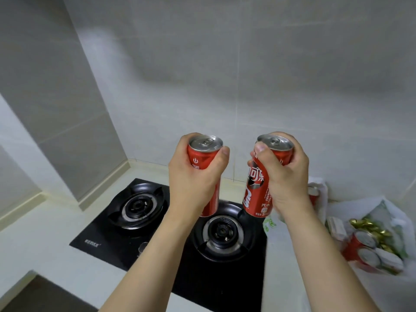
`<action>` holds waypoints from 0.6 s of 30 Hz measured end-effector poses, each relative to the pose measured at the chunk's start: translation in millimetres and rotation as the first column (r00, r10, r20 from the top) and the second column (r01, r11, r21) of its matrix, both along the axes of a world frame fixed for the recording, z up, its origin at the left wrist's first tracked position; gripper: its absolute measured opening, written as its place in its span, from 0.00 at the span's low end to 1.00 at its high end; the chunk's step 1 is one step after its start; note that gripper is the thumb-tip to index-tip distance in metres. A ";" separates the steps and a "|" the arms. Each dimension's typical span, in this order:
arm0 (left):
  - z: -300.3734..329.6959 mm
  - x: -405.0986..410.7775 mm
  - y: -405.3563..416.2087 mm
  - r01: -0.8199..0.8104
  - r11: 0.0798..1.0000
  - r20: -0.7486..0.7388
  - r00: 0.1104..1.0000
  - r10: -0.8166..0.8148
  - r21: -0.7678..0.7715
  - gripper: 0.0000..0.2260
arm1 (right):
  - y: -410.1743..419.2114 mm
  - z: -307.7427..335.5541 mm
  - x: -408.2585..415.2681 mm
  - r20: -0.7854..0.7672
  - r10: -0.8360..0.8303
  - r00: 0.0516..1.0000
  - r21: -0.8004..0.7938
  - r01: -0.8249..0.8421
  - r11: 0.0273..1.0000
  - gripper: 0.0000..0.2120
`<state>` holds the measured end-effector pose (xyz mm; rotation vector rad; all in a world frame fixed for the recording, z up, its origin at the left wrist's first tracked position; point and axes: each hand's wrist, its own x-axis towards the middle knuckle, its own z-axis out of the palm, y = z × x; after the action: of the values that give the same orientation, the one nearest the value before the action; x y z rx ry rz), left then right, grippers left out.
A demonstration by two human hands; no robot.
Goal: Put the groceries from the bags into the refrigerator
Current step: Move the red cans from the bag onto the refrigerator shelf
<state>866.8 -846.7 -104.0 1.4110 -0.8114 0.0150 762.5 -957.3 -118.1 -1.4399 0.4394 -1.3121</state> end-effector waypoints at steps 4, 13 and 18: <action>-3.5 -0.2 16.2 -0.105 0.995 -0.001 0.995 0.105 0.002 0.12 | 3.6 -7.0 11.8 -0.010 0.100 0.995 -0.004 -0.100 0.995 0.10; -10.9 -0.1 62.0 -0.350 0.937 0.006 0.937 0.350 -0.004 0.13 | 30.8 -14.0 41.4 -0.023 0.314 0.949 0.005 -0.314 0.949 0.10; -10.5 -1.2 93.0 -0.462 0.887 0.026 0.887 0.462 -0.003 0.12 | 55.7 -15.5 60.8 -0.016 0.448 0.894 0.001 -0.448 0.894 0.11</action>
<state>865.6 -753.7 -114.5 1.5824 -0.4773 0.4011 823.3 -901.6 -133.5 -1.4476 0.0998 -0.9273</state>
